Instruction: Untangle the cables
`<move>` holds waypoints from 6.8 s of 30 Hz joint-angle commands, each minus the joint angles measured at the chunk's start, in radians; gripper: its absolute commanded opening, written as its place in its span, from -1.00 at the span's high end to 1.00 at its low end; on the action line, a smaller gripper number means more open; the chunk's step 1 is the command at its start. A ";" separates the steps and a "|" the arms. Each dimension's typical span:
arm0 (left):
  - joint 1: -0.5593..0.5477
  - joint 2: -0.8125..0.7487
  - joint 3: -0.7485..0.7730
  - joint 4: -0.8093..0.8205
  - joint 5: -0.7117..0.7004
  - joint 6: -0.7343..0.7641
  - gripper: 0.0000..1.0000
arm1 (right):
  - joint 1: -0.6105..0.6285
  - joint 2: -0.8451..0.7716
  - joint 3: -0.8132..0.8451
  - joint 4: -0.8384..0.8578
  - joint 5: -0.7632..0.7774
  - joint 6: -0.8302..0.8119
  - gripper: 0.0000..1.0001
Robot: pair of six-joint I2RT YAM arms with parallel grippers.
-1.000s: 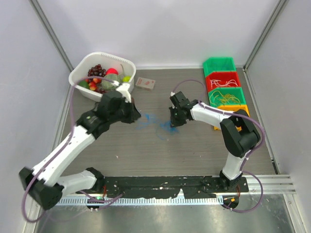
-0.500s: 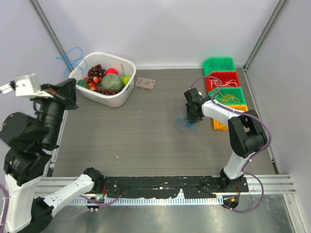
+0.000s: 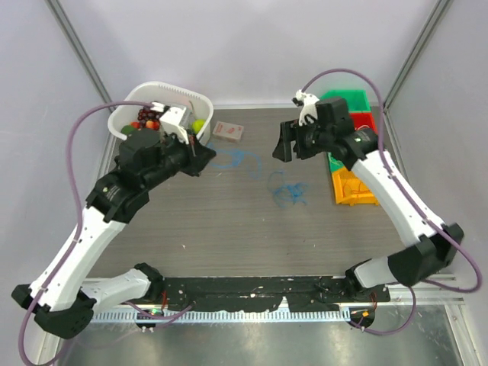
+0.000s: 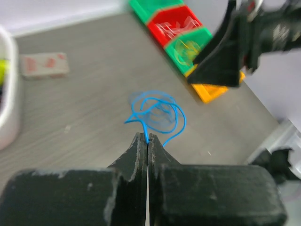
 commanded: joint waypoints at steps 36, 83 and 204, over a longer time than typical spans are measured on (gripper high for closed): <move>0.004 0.204 0.007 0.325 0.564 -0.242 0.89 | 0.146 -0.193 -0.256 0.444 -0.483 0.142 0.99; 0.027 0.227 -0.068 -0.031 0.079 0.259 -0.84 | -0.536 0.881 0.907 0.684 0.062 0.393 0.99; 0.059 0.173 -0.211 0.498 0.388 -0.273 -0.68 | -0.006 -0.104 0.074 0.443 -0.688 0.451 0.98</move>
